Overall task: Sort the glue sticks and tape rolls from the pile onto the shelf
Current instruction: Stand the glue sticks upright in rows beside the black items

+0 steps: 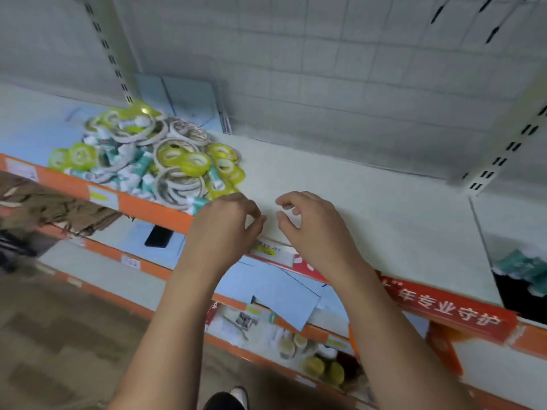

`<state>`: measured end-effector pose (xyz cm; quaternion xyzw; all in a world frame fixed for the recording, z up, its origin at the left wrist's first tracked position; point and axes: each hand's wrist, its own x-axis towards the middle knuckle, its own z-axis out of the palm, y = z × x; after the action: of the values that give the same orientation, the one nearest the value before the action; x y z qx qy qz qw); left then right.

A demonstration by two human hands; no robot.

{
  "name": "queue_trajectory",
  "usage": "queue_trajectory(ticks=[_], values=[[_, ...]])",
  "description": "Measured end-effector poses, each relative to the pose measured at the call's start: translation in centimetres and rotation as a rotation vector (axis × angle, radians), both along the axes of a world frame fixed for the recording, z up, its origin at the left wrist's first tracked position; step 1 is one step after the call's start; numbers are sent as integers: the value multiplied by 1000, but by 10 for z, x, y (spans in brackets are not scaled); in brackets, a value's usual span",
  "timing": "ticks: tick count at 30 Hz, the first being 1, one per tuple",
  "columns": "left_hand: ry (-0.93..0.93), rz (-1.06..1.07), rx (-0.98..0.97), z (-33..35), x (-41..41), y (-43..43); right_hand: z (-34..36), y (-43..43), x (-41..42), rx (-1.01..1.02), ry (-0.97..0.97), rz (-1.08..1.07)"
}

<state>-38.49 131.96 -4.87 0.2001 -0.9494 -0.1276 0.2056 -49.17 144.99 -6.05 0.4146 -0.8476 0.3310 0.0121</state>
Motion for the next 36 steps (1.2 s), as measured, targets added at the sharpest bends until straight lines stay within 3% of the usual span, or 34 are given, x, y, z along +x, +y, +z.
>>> queue_trajectory(ticks=[11, 15, 21, 29, 36], values=[[-9, -59, -31, -2, 40, -105, -12, -104, 36, 1, -48, 40], [-41, -117, 4, -9, 43, -117, -19, -121, 41, 97, 15, 34], [8, -199, 24, -18, 40, -121, -27, -127, 35, 237, 42, -15], [10, -272, 55, -19, 28, -120, -23, -115, 25, 161, -119, -4], [-138, -398, 71, -21, 10, -119, -19, -92, 10, 190, -3, -52]])
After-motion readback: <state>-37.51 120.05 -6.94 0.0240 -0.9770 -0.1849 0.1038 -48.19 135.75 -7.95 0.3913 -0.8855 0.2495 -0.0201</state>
